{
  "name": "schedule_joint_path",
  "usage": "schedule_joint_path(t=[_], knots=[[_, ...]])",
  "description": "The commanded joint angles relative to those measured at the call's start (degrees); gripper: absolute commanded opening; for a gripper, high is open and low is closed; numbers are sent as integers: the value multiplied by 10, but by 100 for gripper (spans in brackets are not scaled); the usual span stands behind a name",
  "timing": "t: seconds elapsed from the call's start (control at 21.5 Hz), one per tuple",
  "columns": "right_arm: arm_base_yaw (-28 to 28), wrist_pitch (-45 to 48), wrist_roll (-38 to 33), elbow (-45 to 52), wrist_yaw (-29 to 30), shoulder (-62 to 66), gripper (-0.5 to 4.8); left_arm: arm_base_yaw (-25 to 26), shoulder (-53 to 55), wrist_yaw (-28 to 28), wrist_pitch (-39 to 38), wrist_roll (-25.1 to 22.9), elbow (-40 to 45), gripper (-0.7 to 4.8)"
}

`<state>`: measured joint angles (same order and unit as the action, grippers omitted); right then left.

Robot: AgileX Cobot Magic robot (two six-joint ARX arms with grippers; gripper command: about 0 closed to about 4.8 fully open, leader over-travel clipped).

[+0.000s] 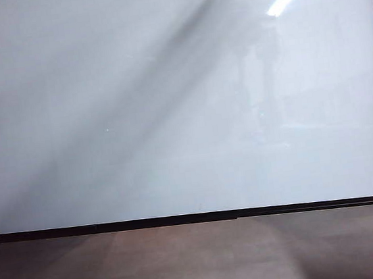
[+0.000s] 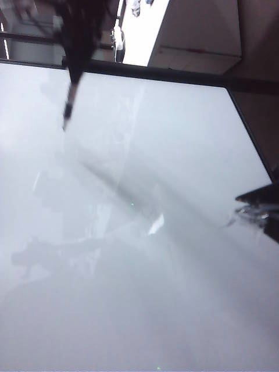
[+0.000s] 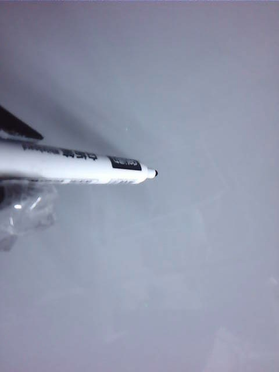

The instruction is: Reach to the right to find the marker pen, pick it up, and write the number 9 on the whiteboard.

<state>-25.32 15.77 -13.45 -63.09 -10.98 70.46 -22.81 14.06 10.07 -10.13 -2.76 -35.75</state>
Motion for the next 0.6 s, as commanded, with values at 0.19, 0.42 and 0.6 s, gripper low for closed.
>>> schedule_joint_path(t=[0.19, 0.42, 0.6], knots=[[-2, 42, 2, -80, 9, 77, -3, 0, 15, 3, 3, 2, -14, -5], [-2, 43, 6, -130, 11, 118, -3, 0, 15, 3, 1, 2, -14, -5], [-2, 44, 6, -155, 25, 141, -3, 0, 15, 3, -1, 2, -14, -5]])
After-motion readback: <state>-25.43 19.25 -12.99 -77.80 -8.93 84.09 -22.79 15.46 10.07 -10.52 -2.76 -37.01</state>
